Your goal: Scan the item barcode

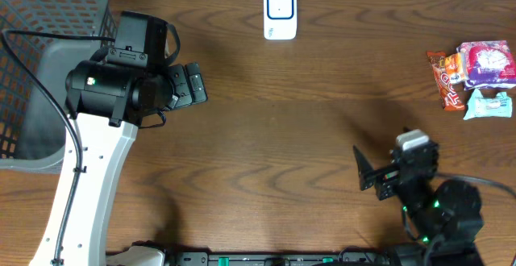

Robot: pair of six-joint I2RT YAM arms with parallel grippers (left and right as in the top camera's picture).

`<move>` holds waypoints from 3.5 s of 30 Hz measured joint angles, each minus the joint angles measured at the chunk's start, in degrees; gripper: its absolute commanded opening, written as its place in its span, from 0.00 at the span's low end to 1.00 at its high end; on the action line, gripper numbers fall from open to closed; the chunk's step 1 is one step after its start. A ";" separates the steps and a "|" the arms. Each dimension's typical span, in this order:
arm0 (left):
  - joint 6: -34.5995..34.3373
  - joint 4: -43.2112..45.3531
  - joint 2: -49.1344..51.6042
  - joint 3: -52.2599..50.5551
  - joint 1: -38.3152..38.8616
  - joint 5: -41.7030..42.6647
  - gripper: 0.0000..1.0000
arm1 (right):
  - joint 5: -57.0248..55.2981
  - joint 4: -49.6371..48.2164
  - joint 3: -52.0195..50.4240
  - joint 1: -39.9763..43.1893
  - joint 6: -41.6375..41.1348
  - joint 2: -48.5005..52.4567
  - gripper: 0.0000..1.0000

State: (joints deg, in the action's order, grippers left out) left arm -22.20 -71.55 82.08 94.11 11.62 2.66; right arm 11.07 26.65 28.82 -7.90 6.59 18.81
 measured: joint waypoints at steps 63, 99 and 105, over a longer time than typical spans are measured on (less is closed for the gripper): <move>0.00 0.00 0.00 0.02 0.00 0.00 0.98 | -9.01 -22.21 -28.20 4.79 -7.65 -18.08 0.99; 0.00 0.00 0.00 0.02 0.00 0.00 0.98 | -8.26 -22.29 -28.20 4.79 -7.41 -18.08 0.99; 0.00 0.00 0.00 0.02 0.00 0.00 0.98 | -8.26 -22.32 -28.20 4.79 -7.39 -18.08 0.99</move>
State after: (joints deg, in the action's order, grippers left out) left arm -22.20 -71.55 82.08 94.13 11.62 2.66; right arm 2.81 4.34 0.62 -3.11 -0.80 0.73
